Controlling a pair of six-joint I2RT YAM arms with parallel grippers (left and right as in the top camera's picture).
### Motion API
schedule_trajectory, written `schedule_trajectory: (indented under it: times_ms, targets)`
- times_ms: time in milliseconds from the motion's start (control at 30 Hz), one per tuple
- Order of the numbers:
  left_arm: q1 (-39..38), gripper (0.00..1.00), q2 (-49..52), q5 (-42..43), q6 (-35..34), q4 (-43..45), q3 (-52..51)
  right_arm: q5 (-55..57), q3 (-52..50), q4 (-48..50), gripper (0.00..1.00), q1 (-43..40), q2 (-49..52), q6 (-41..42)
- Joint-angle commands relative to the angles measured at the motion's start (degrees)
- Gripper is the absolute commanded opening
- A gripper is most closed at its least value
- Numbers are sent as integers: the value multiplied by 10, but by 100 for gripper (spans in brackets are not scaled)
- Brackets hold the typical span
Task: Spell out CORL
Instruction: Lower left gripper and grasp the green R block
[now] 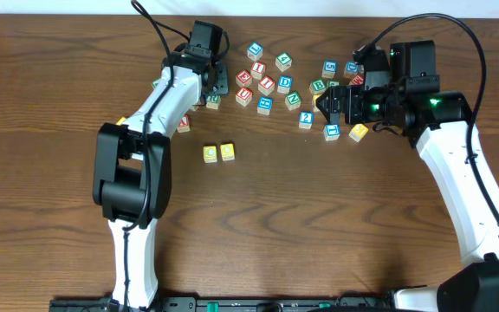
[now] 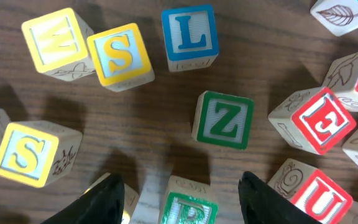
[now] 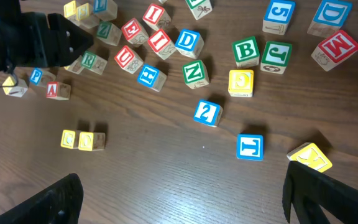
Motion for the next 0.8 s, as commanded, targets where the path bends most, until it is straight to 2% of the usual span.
schedule_trajectory:
  times_ms: [0,433,600,767]
  targets:
    - [-1,58,24,-7,30,2,2,1,11,-1,99,2,5,-3]
    - [-8,57,30,-3,42,0,-14,1,11,-1,99,2,5,-3]
    - [-8,51,30,-3,42,-1,-24,1,11,-1,99,2,5,-3]
    - [-9,50,44,-3,42,-3,-25,1,11,-1,99,2,5,-3]
